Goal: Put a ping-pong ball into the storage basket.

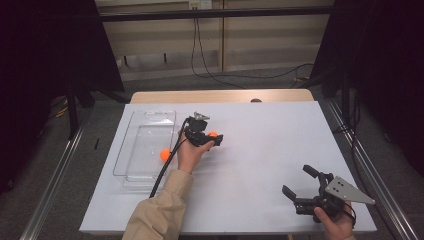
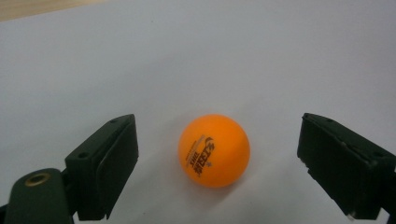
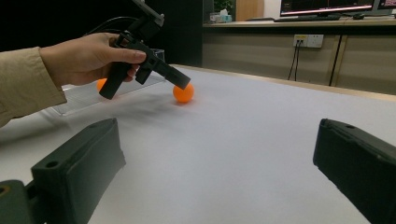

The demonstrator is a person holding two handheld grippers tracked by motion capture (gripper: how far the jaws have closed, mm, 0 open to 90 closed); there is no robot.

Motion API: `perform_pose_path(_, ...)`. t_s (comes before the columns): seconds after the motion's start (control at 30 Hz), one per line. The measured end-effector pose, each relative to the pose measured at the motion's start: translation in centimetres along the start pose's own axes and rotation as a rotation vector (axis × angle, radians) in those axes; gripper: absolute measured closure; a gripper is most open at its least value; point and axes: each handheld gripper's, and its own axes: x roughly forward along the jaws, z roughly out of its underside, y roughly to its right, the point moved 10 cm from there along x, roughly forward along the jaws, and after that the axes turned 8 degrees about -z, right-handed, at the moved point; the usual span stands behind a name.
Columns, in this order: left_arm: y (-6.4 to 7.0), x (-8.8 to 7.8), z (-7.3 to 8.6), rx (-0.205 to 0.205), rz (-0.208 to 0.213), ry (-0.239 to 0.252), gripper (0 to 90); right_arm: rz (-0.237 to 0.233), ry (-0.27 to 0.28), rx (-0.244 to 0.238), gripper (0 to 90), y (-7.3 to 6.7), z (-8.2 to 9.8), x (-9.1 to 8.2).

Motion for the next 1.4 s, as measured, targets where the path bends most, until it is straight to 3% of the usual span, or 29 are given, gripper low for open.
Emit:
perform_pose_path(0.2,-0.18,0.18,-0.17,-0.008,-0.011,0.019,14.5,0.000,-0.001,0.001,0.6,-0.01,0.01,0.02)
perform_pose_path(0.97,-0.22,0.76,0.19,0.019,-0.018,0.011,24.9,-0.001,-0.001,0.002,0.7,-0.04,0.02,0.05)
perform_pose_path(1.4,-0.24,1.02,0.33,0.012,-0.019,0.010,31.4,-0.002,-0.001,0.002,0.7,-0.04,0.02,0.05)
